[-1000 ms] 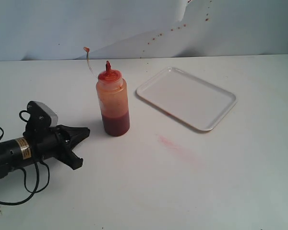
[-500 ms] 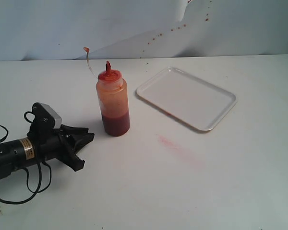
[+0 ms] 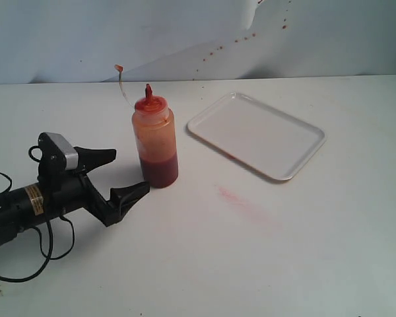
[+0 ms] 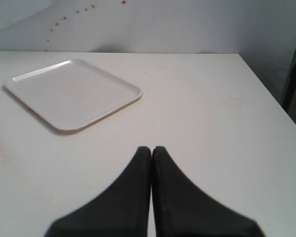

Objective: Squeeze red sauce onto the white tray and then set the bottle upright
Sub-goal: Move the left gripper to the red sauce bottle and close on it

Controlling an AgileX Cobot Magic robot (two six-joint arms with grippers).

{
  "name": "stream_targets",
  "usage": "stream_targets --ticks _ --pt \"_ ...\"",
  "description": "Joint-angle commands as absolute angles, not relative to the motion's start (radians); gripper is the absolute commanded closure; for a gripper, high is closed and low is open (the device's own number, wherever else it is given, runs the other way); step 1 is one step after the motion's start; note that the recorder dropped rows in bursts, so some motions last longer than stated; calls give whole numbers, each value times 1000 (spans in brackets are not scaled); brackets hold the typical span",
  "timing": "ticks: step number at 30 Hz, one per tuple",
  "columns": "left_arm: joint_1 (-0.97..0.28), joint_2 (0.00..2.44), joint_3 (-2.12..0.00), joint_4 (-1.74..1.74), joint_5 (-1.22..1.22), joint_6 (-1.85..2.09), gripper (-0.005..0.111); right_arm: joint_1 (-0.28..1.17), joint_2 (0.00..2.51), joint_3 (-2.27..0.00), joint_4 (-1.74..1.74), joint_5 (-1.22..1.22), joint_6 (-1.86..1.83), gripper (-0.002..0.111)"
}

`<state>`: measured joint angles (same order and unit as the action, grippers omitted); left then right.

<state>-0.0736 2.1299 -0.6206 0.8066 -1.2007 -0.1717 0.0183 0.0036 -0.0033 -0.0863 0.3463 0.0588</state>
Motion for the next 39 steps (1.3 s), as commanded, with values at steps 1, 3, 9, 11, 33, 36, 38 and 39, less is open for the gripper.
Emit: stream_targets --ticks 1,3,9,11,33,36,38,39 --pt "-74 2130 -622 791 -1213 -182 3 17 0 0 -82 342 60 108" --pt "-74 2130 -636 796 -1207 -182 3 17 0 0 -82 342 60 108" --pt "-74 2186 -713 801 -1187 -182 3 17 0 0 -82 342 60 108" --pt "-74 2227 -741 803 -1187 -182 3 17 0 0 -82 342 60 108" --pt "-144 2488 -1133 989 -1221 -339 3 17 0 0 -82 342 60 108" --pt "-174 2491 -1148 974 -1221 -334 3 17 0 0 -82 342 60 108" --pt "-174 2491 -1151 974 -1202 -334 3 17 0 0 -82 342 60 108" --pt "-174 2491 -1151 972 -1195 -334 3 17 0 0 -82 342 60 108"
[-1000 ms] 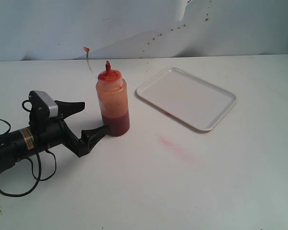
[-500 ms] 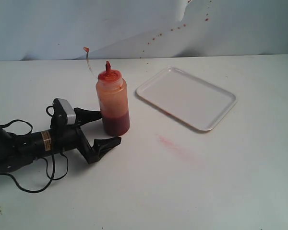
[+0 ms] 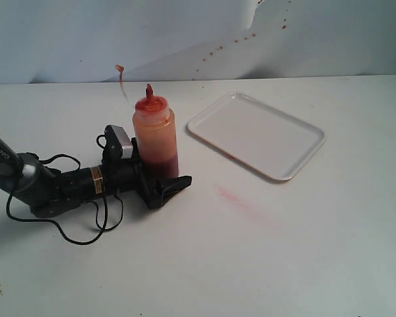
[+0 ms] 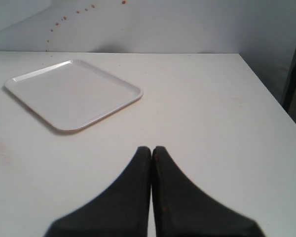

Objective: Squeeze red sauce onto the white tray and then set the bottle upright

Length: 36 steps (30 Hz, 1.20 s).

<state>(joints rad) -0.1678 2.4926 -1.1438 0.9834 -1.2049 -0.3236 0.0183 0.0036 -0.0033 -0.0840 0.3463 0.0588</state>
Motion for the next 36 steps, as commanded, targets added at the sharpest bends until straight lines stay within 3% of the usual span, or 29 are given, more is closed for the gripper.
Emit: stream_targets --ticks 1,7,10,14,17,18,36 --pt "-174 2491 -1151 967 -1195 -334 3 17 0 0 -82 342 60 108" --pt "-174 2491 -1151 935 -1168 -336 3 17 0 0 -82 342 60 108" --pt "-174 2491 -1151 921 -1126 -336 13 17 0 0 -82 342 60 108" --pt "-174 2491 -1151 921 -1121 -336 54 17 0 0 -82 342 60 108" --pt "-174 2491 -1151 948 -1121 -336 100 17 0 0 -82 342 60 108" --pt "-174 2491 -1151 956 -1121 -330 106 17 0 0 -82 342 60 108" --pt "-174 2482 -1151 953 -1132 -303 106 17 0 0 -82 342 60 108"
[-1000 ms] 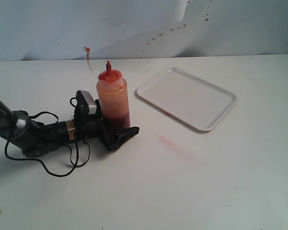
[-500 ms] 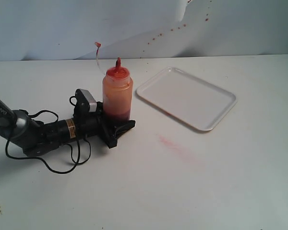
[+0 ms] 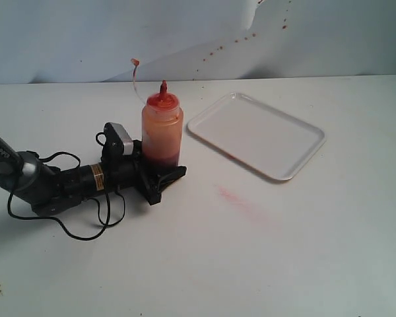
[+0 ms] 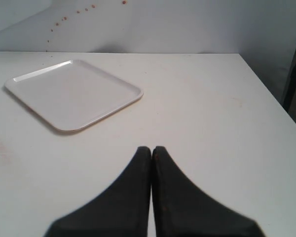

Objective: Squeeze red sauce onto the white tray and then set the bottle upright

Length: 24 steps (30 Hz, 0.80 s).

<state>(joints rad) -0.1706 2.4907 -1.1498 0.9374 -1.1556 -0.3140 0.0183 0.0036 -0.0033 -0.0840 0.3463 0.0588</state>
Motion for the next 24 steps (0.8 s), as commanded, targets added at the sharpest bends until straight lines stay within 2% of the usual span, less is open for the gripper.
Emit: stream_targets --ticks 1,15,24 --pt "-174 2476 -1151 961 -1132 -303 106 17 0 0 -82 342 60 108" --pt "-167 2420 -1151 1041 -1132 -305 106 17 0 0 -82 342 60 108" --pt "-58 2395 -1151 1144 -1215 -336 106 17 0 0 -82 342 60 108"
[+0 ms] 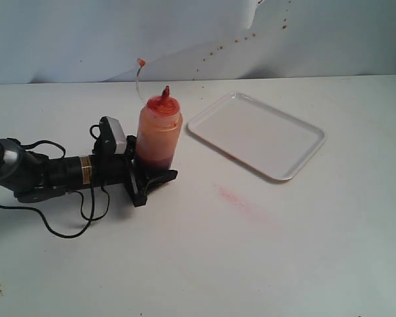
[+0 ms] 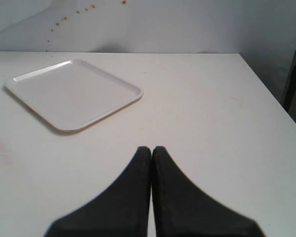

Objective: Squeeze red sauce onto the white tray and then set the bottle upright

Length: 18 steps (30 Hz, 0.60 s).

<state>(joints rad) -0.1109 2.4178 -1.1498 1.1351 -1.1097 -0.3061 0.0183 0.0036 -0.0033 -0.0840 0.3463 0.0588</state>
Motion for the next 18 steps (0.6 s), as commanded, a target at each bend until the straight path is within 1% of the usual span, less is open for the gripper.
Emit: stream_targets --ticks 1,10,13,16,18 --pt "-50 2395 -1151 1144 -1221 -358 106 17 0 0 -82 342 60 108" --pt "-35 2395 -1151 1272 -1221 -395 106 17 0 0 -82 342 60 108" --pt "-35 2395 -1151 1267 -1221 -392 106 17 0 0 -93 326 59 108" --pt "-35 2395 -1151 1282 -1221 -392 106 17 0 0 -50 174 61 108" --pt "-35 2395 -1151 1282 -1221 -392 106 17 0 0 72 -18 61 108"
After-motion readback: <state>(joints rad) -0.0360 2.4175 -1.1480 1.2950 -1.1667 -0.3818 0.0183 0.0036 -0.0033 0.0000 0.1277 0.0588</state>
